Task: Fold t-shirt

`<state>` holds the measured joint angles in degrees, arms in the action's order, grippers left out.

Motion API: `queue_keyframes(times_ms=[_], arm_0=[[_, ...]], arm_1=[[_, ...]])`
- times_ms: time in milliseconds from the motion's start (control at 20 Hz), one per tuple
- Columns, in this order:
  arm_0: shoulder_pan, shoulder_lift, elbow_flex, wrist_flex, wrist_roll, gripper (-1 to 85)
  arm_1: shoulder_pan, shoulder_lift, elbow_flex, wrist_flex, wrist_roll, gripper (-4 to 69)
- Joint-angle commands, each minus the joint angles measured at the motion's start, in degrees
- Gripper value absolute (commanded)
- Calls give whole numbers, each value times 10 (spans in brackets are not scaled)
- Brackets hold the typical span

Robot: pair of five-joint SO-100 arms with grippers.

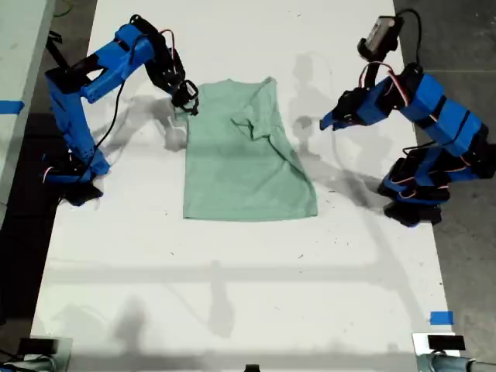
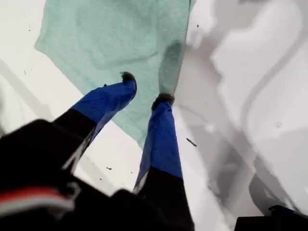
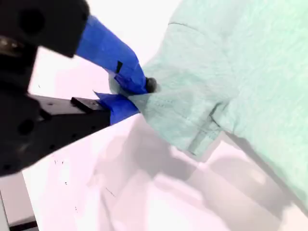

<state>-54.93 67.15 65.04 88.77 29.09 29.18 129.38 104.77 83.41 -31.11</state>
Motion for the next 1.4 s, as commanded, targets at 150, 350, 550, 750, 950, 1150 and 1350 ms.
queue_keyframes(times_ms=[150,350,550,750,950,1150,1350], arm_0=[[22,18,-66,6,6,0],[80,-8,-123,-80,4,0],[125,-25,-126,-207,3,0],[156,-102,-160,-277,2,0],[186,-147,-169,-329,22,138],[238,-101,-200,-343,96,317],[258,5,-189,-319,113,318]], arm_1=[[-4,22,1,-21,7,115],[-6,23,4,-24,12,114],[-15,25,15,-27,24,114],[-20,48,41,-33,36,114],[-21,67,63,-38,43,116],[-20,76,83,-49,44,119],[-20,79,96,-54,47,119]])
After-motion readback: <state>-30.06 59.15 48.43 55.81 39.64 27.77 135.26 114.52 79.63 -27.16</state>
